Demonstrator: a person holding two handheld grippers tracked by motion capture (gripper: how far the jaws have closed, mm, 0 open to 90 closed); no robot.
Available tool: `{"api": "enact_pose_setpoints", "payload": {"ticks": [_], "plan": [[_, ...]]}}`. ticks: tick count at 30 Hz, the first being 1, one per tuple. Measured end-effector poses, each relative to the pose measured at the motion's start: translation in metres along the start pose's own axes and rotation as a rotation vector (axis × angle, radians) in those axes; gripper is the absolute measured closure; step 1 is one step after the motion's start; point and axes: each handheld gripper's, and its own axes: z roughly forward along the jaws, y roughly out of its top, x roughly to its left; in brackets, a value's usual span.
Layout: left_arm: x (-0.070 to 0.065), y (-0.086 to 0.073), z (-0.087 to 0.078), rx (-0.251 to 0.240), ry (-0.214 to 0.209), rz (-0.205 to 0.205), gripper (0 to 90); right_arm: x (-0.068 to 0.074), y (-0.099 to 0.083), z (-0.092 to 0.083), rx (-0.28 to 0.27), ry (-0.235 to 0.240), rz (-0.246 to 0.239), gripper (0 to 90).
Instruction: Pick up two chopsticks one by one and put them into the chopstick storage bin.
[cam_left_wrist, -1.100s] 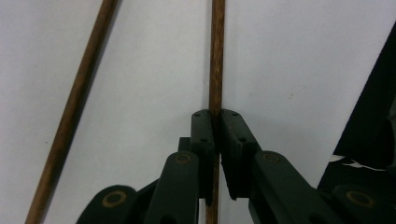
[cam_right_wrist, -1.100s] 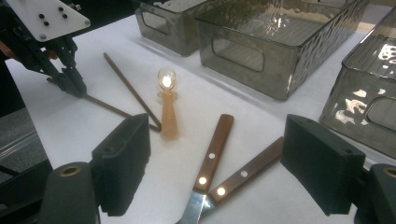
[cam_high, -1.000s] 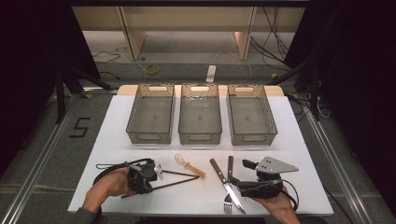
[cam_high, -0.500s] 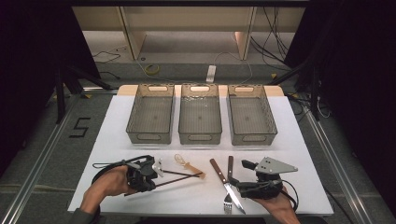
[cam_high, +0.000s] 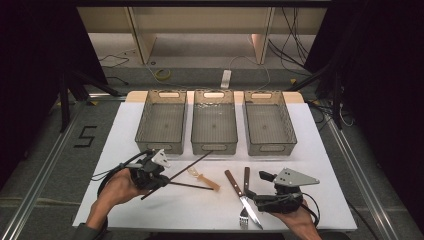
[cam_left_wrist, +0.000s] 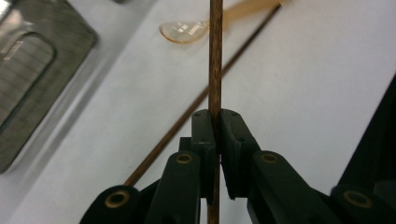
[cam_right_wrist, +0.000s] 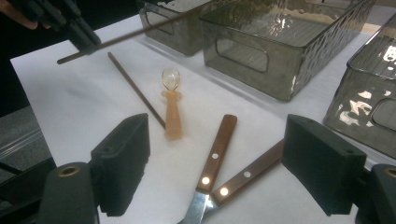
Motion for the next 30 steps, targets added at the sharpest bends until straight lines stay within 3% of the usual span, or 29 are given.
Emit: {"api": "enact_pose_setpoints", "payload": {"ticks": [7,11,18,22,30], "plan": [[0.011,0.003,-0.006,-0.073,0.058,-0.125,84.1,-0.001,0.0,0.0,-0.002,0.0,0.002,24.0],[0.019,0.004,-0.01,-0.131,0.07,-0.194,84.1,-0.002,0.0,0.0,-0.004,-0.004,0.006,24.0],[0.03,0.007,-0.019,-0.173,0.118,-0.239,84.1,-0.003,0.0,-0.001,-0.015,-0.008,0.014,23.9],[0.04,0.008,-0.022,-0.222,0.106,-0.281,84.1,-0.003,0.0,-0.002,-0.022,-0.009,0.014,23.8],[0.06,0.015,-0.03,-0.264,0.158,-0.317,84.1,-0.004,0.0,-0.003,-0.034,-0.014,0.017,23.8]]}}
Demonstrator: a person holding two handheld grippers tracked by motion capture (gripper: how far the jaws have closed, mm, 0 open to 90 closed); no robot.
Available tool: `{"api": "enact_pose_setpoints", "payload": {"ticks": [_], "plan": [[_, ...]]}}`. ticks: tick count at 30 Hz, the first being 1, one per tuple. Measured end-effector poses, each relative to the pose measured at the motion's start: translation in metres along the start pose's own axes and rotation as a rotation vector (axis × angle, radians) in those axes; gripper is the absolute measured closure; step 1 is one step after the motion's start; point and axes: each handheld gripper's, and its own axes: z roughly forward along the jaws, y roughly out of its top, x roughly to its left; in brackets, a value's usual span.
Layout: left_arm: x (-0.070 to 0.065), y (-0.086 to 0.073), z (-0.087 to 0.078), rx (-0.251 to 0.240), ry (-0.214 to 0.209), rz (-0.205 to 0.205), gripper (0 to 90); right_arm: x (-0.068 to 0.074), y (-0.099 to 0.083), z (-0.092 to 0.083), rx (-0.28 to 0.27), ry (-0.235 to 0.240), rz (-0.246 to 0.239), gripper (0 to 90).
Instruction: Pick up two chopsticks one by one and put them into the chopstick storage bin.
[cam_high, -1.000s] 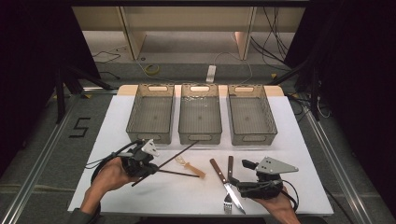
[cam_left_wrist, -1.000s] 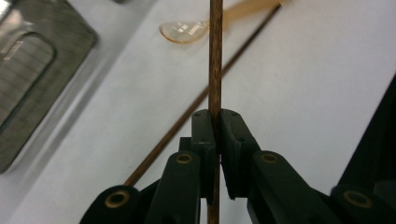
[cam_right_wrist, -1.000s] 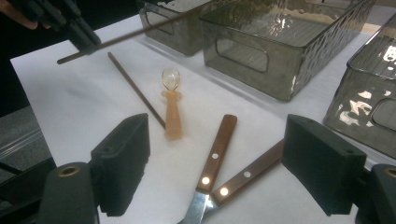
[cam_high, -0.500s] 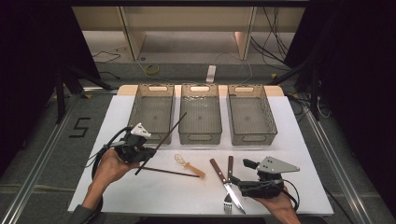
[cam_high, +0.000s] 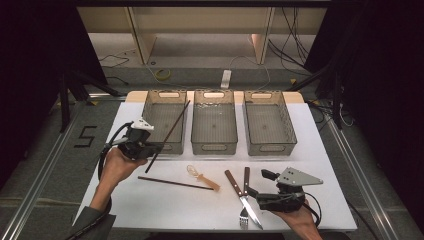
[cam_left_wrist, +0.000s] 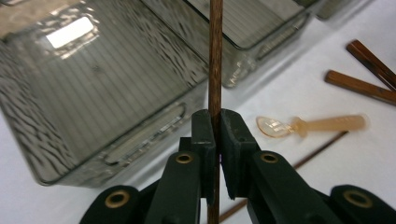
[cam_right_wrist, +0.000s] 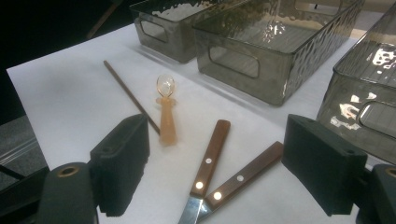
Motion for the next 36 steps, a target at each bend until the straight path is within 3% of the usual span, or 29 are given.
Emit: {"api": "enact_pose_setpoints", "payload": {"ticks": [2,7,11,14,17,36], "plan": [[0.006,0.005,0.0,-0.016,-0.014,-0.023,84.1,0.0,0.0,0.0,-0.006,-0.001,0.002,23.6],[0.017,0.019,-0.001,-0.027,0.015,-0.049,84.1,0.0,0.0,0.0,-0.004,-0.001,-0.001,23.5],[0.025,0.03,0.0,-0.039,0.043,-0.047,84.1,0.0,0.0,-0.001,-0.006,0.0,-0.001,23.5],[0.03,0.036,0.003,-0.05,0.027,-0.056,84.1,0.0,0.0,-0.001,-0.006,-0.001,-0.004,23.5],[0.036,0.042,0.004,-0.052,0.042,-0.069,84.1,0.0,0.0,-0.001,-0.006,0.001,-0.002,23.6],[0.07,0.06,0.025,-0.055,0.139,-0.093,84.0,0.0,0.0,0.0,-0.005,0.009,-0.002,23.5]]}}
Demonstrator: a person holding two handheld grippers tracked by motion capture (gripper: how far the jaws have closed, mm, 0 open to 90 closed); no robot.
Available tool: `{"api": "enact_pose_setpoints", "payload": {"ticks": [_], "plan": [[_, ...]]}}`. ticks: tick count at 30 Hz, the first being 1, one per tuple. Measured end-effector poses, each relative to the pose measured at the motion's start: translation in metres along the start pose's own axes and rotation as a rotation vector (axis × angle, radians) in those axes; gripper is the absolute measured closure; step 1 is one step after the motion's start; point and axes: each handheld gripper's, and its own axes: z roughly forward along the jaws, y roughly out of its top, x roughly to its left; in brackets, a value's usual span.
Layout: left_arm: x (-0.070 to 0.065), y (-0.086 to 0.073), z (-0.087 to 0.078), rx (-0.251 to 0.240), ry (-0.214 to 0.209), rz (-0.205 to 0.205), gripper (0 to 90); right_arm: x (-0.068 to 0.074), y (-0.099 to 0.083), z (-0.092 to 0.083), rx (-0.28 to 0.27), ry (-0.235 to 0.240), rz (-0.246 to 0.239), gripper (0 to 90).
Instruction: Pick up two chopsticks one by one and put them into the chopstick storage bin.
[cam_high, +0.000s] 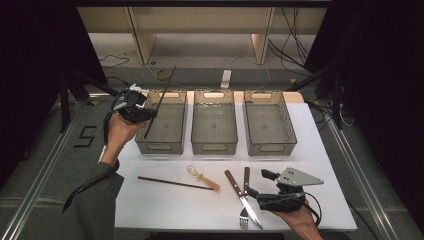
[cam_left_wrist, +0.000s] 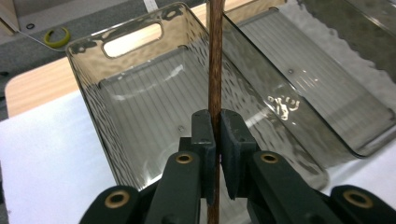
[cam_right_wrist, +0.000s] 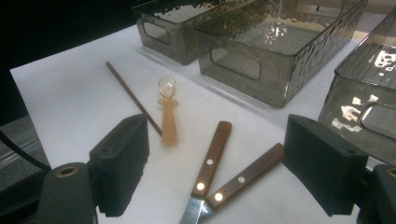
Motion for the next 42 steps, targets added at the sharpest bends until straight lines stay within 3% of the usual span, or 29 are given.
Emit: {"api": "enact_pose_setpoints", "payload": {"ticks": [11,19,31,34,35,37,38,39,42], "plan": [[0.009,-0.004,0.016,0.0,0.02,-0.015,83.9,0.0,0.0,0.0,0.004,0.003,0.003,23.5],[0.008,-0.012,0.024,0.008,0.02,-0.009,83.8,-0.001,0.0,0.0,0.004,0.004,0.005,23.5],[0.007,-0.021,0.036,0.066,0.026,-0.019,83.0,0.0,0.0,-0.001,0.0,0.005,0.006,23.5],[0.006,-0.023,0.038,0.058,0.023,-0.036,75.5,0.0,0.0,-0.001,0.0,0.004,0.007,23.5],[0.006,-0.023,0.038,0.06,0.028,-0.038,64.6,0.0,0.0,-0.001,-0.001,0.004,0.007,23.5],[0.004,-0.023,0.035,0.045,0.023,-0.045,63.2,-0.001,0.0,-0.001,-0.001,0.003,0.007,23.5],[0.003,-0.023,0.033,0.047,0.023,-0.049,55.3,-0.001,0.0,-0.001,-0.002,0.004,0.007,23.5],[0.001,-0.022,0.032,0.051,0.022,-0.05,55.3,-0.001,0.0,-0.001,-0.002,0.004,0.007,23.5],[-0.005,-0.021,0.026,0.047,0.017,-0.056,43.5,-0.001,-0.001,0.0,0.004,0.004,0.004,23.5]]}}
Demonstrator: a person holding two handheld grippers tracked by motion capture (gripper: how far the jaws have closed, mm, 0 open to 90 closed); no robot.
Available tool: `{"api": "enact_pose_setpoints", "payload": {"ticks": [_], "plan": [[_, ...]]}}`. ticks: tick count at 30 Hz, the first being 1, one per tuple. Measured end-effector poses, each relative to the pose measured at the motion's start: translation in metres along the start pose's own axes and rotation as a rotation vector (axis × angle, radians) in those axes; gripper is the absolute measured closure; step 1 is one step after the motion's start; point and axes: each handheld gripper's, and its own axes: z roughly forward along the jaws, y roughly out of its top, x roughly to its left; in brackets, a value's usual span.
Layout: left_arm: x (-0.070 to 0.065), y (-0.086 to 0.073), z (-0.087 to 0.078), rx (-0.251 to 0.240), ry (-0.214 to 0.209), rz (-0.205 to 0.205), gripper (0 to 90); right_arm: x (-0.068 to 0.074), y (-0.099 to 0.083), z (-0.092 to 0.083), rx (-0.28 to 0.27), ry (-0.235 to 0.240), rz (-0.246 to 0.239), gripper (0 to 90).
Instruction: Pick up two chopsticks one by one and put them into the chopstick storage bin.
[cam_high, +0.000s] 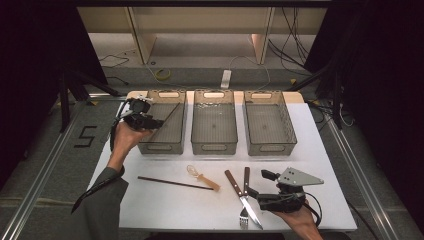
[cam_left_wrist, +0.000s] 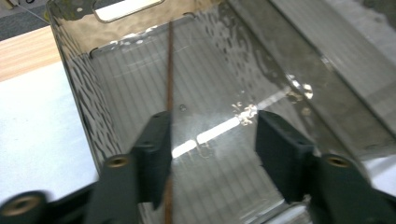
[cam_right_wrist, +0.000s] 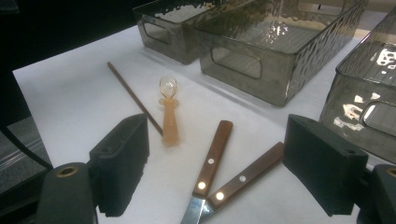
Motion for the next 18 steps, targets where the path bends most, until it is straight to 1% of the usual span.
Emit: {"api": "enact_pose_setpoints", "payload": {"ticks": [1,3,4,7,10,11,12,13,14,15,16,18], "plan": [[-0.001,0.0,-0.003,-0.01,-0.01,-0.012,38.4,0.001,0.0,0.0,0.0,0.001,-0.002,23.5],[-0.005,-0.001,-0.008,-0.01,-0.035,-0.015,33.6,0.001,0.0,0.0,-0.002,0.001,-0.004,23.5],[-0.008,-0.002,-0.01,-0.003,-0.044,-0.011,31.5,0.001,0.0,0.0,-0.003,0.001,-0.004,23.5],[-0.016,-0.007,-0.019,-0.015,-0.082,0.003,29.9,0.001,0.0,0.0,-0.001,-0.002,-0.002,23.5],[-0.025,-0.013,-0.028,-0.026,-0.122,0.03,26.5,0.001,0.0,0.0,0.001,0.0,-0.006,23.5],[-0.028,-0.014,-0.03,-0.022,-0.133,0.048,25.2,0.001,0.0,0.0,0.002,0.0,-0.007,23.5],[-0.031,-0.014,-0.031,-0.005,-0.129,0.069,24.7,0.001,0.0,0.0,0.002,0.002,-0.008,23.4],[-0.034,-0.014,-0.032,0.003,-0.115,0.095,23.1,0.002,0.0,0.0,0.001,0.002,-0.008,23.4],[-0.038,-0.015,-0.035,-0.009,-0.104,0.117,22.1,0.002,0.001,0.0,-0.002,0.003,-0.008,23.4],[-0.04,-0.017,-0.038,-0.015,-0.116,0.134,22.0,0.002,0.001,0.0,-0.001,0.005,-0.011,23.3],[-0.042,-0.018,-0.04,-0.008,-0.127,0.141,21.7,0.003,0.001,-0.001,-0.003,0.003,-0.015,23.3],[-0.044,-0.023,-0.041,0.011,-0.127,0.16,19.8,0.003,0.002,-0.002,-0.013,0.004,-0.009,23.3]]}}
